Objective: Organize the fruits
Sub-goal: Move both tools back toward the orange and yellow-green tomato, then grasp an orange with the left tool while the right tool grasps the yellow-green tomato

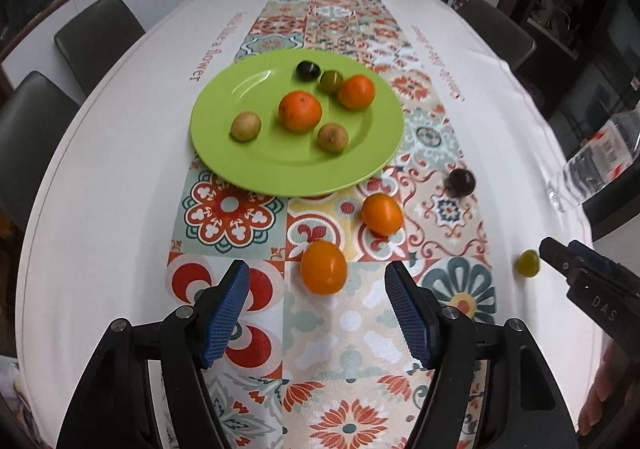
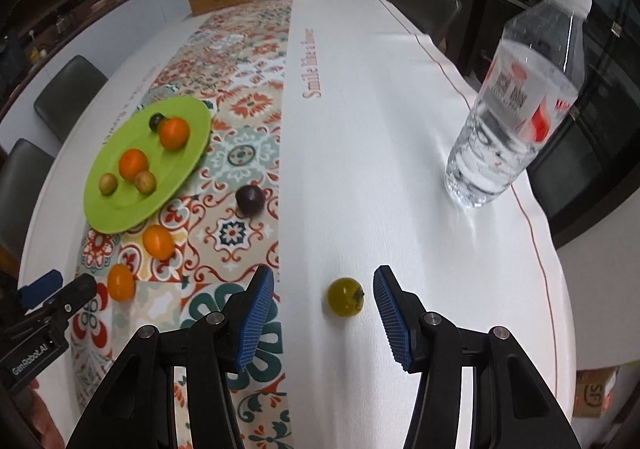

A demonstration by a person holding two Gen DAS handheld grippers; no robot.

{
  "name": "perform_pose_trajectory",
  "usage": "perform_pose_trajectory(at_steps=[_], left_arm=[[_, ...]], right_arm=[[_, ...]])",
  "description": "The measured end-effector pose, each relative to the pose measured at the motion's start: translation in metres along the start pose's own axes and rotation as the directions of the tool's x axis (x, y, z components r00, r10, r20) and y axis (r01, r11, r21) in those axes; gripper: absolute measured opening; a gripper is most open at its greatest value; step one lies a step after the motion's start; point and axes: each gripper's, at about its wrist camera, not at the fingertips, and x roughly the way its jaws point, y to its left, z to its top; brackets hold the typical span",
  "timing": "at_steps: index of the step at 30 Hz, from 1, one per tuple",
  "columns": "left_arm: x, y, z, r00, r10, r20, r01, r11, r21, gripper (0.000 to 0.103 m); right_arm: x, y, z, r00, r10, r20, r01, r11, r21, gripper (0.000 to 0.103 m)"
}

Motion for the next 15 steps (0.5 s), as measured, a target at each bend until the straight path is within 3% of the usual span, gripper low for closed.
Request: perform_pose_trajectory(at_steps=[11, 15], left_arm=[[0.027, -0.001, 0.0, 0.998, 0.005, -0.059, -0.004, 1.0, 0.004, 0.069], [0.034, -0.001, -0.001, 0.997, -0.006, -0.078, 0.006, 1.0, 0.0, 0.063]], right_arm=[[0.024, -0.006, -0.003, 0.998, -0.018, -0.063, 0.02, 1.0, 0.021, 0.053], [0.033, -0.006, -0.004, 0.996, -0.012, -0.088, 0.014, 1.0, 0.025, 0.053]])
